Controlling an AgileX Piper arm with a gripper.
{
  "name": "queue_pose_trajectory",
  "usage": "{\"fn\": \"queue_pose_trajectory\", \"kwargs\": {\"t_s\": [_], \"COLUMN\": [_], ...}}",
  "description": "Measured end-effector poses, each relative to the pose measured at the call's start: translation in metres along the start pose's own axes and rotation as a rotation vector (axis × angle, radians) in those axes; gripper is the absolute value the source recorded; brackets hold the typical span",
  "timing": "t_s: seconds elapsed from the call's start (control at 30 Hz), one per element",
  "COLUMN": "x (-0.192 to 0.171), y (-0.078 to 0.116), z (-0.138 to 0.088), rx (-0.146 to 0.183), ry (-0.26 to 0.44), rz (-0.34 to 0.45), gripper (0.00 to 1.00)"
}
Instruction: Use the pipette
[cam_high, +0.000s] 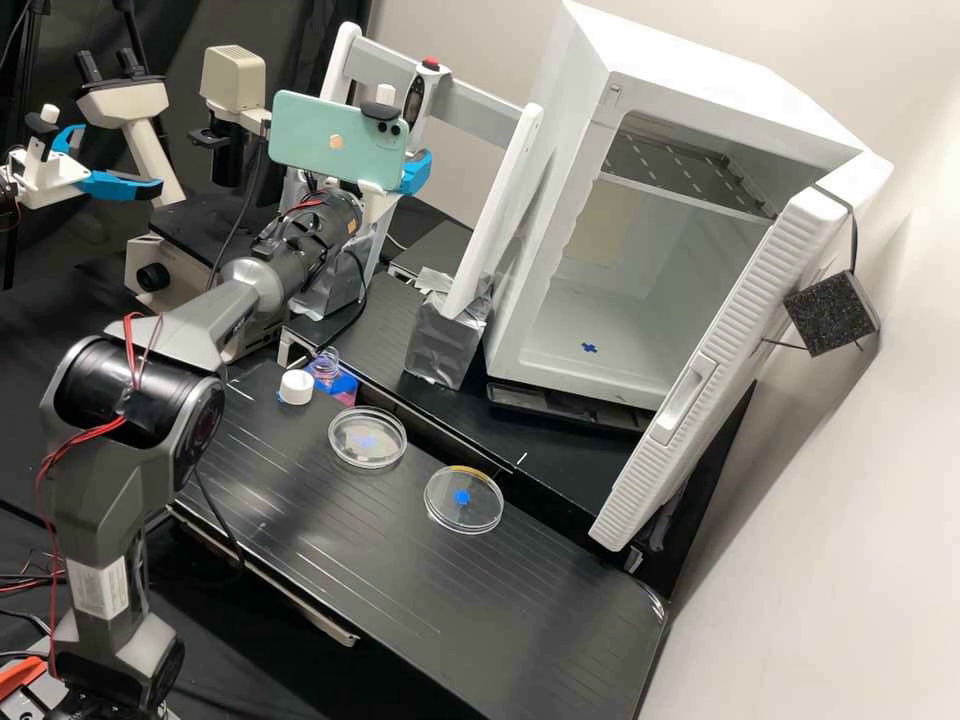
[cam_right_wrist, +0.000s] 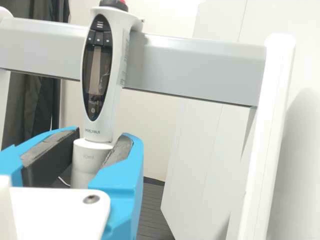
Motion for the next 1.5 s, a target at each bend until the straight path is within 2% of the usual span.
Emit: {"fn": "queue_pose_trajectory", "kwargs": {"t_s": [0.13, 0.67, 1.07, 1.5], "x": [0.0, 0.0, -0.004, -0.009], "y": [-0.001, -0.001, 0.004, 0.013], "z": [-0.002, -0.002, -0.006, -0.006], "rx": [0.016, 0.012, 0.065, 0.067], "ry": [0.002, 0.002, 0.013, 0.012], "rz": [0.0, 0.0, 0.003, 0.022], "gripper": [0.0, 0.0, 0.0, 0.0]}}
